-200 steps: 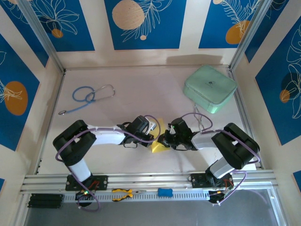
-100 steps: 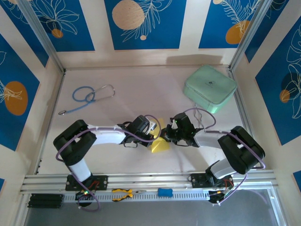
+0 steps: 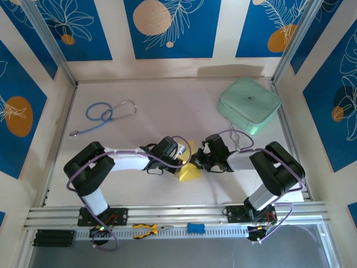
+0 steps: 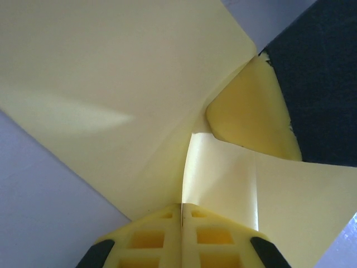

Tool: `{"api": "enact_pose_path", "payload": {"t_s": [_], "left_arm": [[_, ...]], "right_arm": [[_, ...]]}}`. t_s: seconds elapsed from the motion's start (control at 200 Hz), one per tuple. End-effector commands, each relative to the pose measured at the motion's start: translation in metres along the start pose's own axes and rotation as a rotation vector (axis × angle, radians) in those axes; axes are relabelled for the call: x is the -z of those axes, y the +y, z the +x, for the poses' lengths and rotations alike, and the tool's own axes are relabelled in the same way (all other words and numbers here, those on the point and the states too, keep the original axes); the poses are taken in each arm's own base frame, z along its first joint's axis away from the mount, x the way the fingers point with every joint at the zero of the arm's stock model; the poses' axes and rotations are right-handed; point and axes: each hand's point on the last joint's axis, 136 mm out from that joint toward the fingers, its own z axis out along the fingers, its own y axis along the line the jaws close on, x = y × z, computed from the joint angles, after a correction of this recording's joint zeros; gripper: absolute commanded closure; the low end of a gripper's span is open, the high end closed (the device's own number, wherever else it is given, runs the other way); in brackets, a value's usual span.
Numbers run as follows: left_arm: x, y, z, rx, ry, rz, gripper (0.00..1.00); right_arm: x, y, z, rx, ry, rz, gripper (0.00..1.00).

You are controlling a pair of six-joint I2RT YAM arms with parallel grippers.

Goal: Fold a paper plane with a square sheet of paper (pick it up from the middle)
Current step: Fold the triangle a second time at the center of the table.

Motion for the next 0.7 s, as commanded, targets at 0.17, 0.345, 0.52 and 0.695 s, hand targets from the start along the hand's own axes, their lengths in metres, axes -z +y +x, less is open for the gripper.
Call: {"api": "enact_pose_path", "payload": {"t_s": [0.17,0.345,0.52,0.695], "left_arm": [[-0.005,0.012,0.014,0.011,0.069,-0.033,1.0],[-0.005,0.013,0.014,0.01,0.068,-0.034,1.0],[-0.005,0.012,0.014,0.012,0.069,-0.033,1.0],[-0.005,0.013,0.015,0.01,0.072,-0.035,1.0]], "right_arm": [[0.021,0.034,-0.001,0.084,-0.01,-0.027,1.0],[0.019,0.037,0.01,0.128,0.014,-0.031,1.0],[0.003,0.009,0.018,0.089,0.051,0.08,1.0],[-0.003,-0.023,0.015,0.025,0.04,0.133,1.0]]}}
